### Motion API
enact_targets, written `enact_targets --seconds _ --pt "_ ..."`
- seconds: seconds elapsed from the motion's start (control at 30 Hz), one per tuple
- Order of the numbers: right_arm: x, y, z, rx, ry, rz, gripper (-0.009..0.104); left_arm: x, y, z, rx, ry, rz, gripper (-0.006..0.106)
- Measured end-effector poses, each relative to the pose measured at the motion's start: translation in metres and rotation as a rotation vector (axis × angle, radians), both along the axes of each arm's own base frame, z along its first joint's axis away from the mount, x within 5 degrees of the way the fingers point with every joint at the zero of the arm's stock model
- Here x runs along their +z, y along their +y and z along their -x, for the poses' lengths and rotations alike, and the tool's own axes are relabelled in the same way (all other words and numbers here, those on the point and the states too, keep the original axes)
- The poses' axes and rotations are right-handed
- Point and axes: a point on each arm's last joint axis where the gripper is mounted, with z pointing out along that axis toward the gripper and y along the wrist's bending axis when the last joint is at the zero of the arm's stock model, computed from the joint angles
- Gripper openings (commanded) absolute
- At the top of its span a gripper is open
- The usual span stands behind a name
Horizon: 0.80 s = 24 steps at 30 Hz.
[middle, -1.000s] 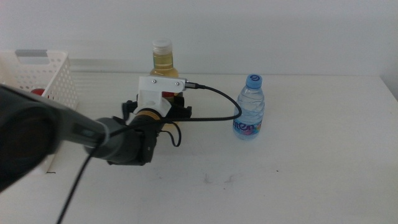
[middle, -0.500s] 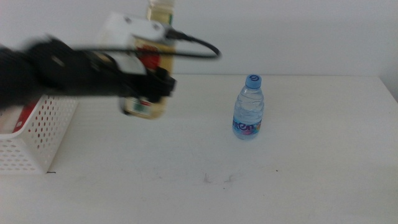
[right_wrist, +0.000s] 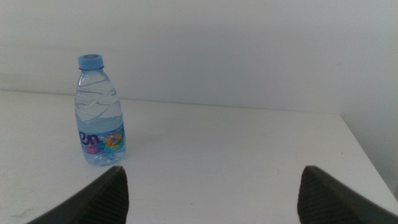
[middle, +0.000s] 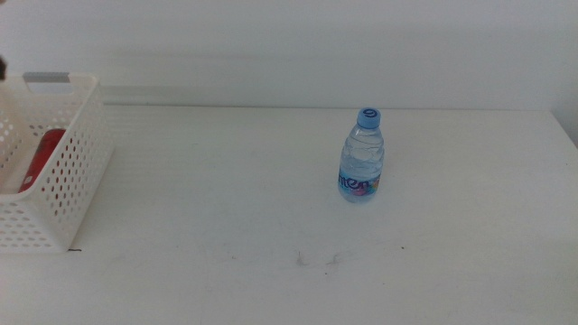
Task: Use arms to grab the bottles and put them into the dustbin to the left of the table.
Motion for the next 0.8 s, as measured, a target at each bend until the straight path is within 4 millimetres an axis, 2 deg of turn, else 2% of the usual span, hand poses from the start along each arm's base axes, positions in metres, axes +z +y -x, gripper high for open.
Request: enact_targets --seconds 0.1,0.17,0.6,0.7,0.8 --pt "0.0 0.0 0.0 0.0 0.0 0.0 0.085 -0.02 0.016 -0.003 -0.008 0.098 0.036 0.011" --pt "0.0 0.0 0.0 0.0 0.0 0.0 0.085 -0.034 0.02 -0.007 -0.026 0.15 0.071 0.011" --pt "0.0 0.0 0.0 0.0 0.0 0.0 0.085 -0.089 0.019 -0.029 -0.094 0.304 0.185 0.013" --pt "0.0 0.0 0.0 0.0 0.0 0.0 0.085 -0.103 0.02 -0.032 -0.093 0.349 0.201 0.021" --pt "0.0 0.0 0.0 0.0 0.0 0.0 0.085 -0.113 0.021 -0.034 -0.094 0.381 0.204 0.04"
